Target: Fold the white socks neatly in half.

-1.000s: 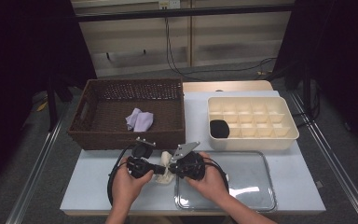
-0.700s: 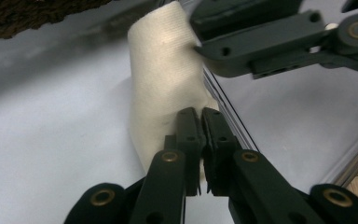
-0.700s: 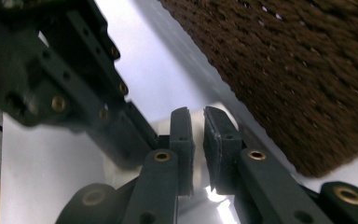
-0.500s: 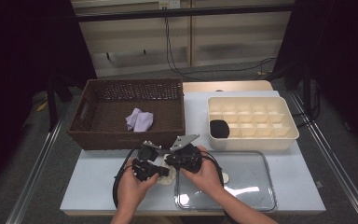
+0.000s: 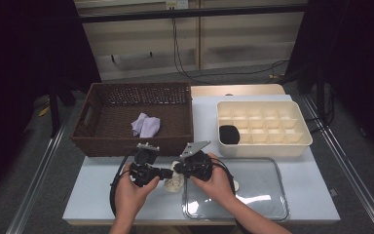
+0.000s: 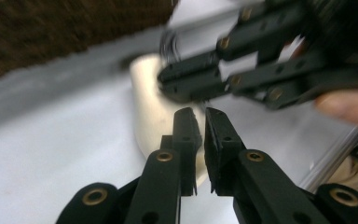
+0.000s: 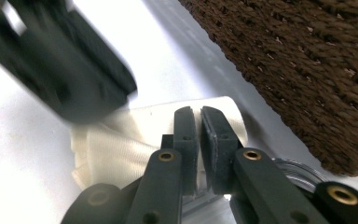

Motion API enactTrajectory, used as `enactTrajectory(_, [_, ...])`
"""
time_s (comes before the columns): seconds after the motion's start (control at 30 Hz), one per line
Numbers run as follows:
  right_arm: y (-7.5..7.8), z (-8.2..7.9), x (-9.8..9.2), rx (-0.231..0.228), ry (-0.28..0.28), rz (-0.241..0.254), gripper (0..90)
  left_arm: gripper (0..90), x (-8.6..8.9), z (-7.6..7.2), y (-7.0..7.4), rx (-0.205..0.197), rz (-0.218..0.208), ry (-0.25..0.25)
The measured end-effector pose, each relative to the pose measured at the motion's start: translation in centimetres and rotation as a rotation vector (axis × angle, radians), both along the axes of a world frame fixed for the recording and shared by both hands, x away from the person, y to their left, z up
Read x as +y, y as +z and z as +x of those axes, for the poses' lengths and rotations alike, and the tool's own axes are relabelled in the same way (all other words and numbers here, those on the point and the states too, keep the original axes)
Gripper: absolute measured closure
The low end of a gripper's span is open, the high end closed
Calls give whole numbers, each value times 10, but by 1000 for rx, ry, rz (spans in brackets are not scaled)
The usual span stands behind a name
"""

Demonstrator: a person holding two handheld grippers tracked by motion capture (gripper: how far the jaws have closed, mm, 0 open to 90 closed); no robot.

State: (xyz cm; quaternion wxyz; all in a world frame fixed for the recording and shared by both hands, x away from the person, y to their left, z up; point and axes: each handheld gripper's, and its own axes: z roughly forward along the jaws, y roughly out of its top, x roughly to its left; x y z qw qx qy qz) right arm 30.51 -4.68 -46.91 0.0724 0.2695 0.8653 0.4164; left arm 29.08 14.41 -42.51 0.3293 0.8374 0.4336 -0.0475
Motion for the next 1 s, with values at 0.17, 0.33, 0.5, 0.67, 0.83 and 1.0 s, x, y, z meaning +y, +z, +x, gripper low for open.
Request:
enactTrajectory(0.17, [2,-2,-1,17,-57,-9,728,882,-16,-5,-19,37,46,-57])
enactTrajectory(0.33, [10,-3,-11,91,-140,55,596,888,-16,-9,-19,21,63,-57])
enactTrajectory(0.5, [5,-4,-11,186,-174,107,535,886,-15,-11,-19,10,70,-54])
enactTrajectory(0.67, [-6,1,-8,253,-201,149,479,885,-14,-12,-19,5,75,-49])
enactTrajectory(0.83, [-16,4,-6,333,-206,216,456,885,-13,-13,-20,7,68,-33])
enactTrajectory(1.0, [-22,5,-1,377,-192,250,561,886,-11,-13,-21,14,71,-39])
